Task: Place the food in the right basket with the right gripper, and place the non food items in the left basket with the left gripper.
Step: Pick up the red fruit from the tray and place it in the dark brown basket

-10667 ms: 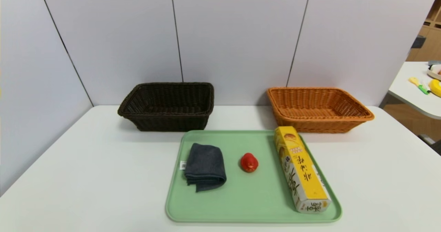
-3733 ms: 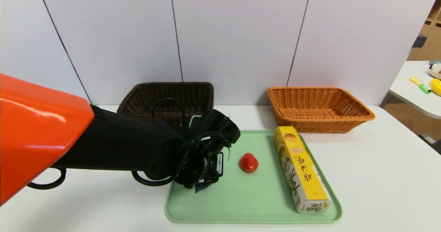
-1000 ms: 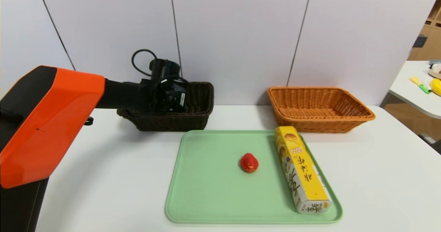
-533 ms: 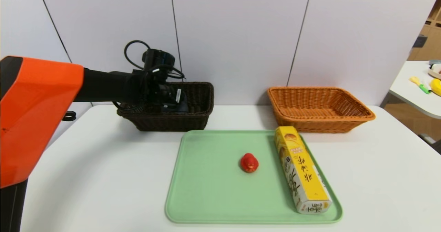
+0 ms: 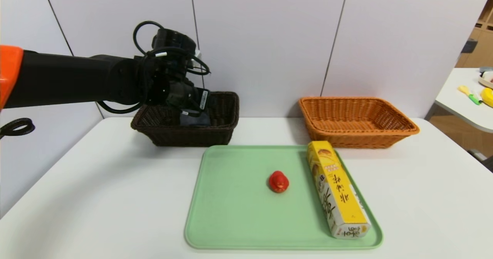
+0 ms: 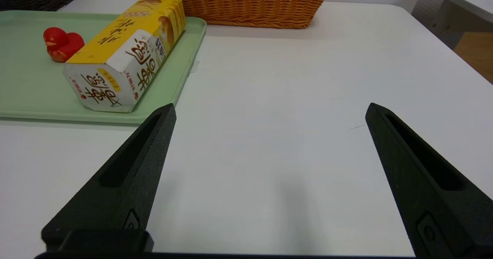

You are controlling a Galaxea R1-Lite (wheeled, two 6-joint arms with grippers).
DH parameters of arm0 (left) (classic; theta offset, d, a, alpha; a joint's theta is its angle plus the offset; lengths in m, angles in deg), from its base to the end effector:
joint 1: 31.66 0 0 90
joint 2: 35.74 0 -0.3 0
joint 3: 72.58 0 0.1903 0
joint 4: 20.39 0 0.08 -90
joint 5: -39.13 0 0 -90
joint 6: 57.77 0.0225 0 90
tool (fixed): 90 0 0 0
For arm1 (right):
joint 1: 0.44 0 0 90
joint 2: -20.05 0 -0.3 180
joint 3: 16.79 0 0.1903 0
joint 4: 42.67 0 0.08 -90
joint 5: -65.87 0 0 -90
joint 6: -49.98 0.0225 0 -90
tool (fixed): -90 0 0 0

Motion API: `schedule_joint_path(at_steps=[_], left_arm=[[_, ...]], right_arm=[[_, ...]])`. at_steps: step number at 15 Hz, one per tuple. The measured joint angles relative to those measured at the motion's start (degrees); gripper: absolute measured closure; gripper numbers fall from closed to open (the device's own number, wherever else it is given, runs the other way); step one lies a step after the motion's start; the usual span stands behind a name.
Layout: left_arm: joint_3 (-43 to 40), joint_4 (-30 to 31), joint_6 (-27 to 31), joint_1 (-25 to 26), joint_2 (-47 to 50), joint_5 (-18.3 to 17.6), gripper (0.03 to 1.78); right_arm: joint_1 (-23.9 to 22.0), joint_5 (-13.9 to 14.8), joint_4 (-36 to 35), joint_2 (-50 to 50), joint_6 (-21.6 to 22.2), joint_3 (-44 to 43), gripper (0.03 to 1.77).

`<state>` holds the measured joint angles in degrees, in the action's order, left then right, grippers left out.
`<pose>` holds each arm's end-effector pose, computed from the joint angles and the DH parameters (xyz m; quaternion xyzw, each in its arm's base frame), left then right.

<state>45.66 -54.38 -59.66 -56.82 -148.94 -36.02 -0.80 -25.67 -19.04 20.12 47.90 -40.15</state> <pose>0.3616 -0.1635 0.2432 0.0696 0.2363 -0.0831 0.9656 -0.0229 0.0007 0.0749 -0.0181 0.0016 0.0103 0.9998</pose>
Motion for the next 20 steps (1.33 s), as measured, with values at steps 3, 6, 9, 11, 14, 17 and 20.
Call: schedule_joint_path(at_steps=[3, 6, 9, 11, 14, 17, 20], left_arm=[[-2.1, -1.66, -0.32, -5.79, 3.12, 0.02, 0.15], [-4.84, -1.88, -0.56, -12.0, 5.57, 0.0, 0.14], [-7.13, -1.9, -1.41, -17.48, 7.17, 0.13, 0.14], [-8.44, -2.04, -2.57, -20.61, 7.58, 0.11, 0.13], [-9.78, -2.6, -5.68, -23.89, 6.58, 0.17, 0.12], [-10.06, -2.62, -7.73, -25.8, 3.69, 0.3, 0.12], [-9.53, -2.62, -12.58, -26.79, -0.16, 1.24, 0.12]], right_arm=[[0.0, -0.02, 0.02, 0.0, 0.02, 0.0, 0.1], [0.0, -0.02, 0.0, 0.0, 0.0, 0.0, 0.1], [0.0, 0.0, 0.0, 0.0, 0.0, 0.0, 0.1], [0.0, -0.02, -0.02, 0.0, 0.0, 0.0, 0.1], [0.0, 0.0, -0.02, 0.0, 0.0, 0.0, 0.1], [0.0, 0.0, -0.02, 0.0, 0.0, 0.0, 0.1], [0.0, -0.02, -0.02, 0.0, 0.0, 0.0, 0.1]])
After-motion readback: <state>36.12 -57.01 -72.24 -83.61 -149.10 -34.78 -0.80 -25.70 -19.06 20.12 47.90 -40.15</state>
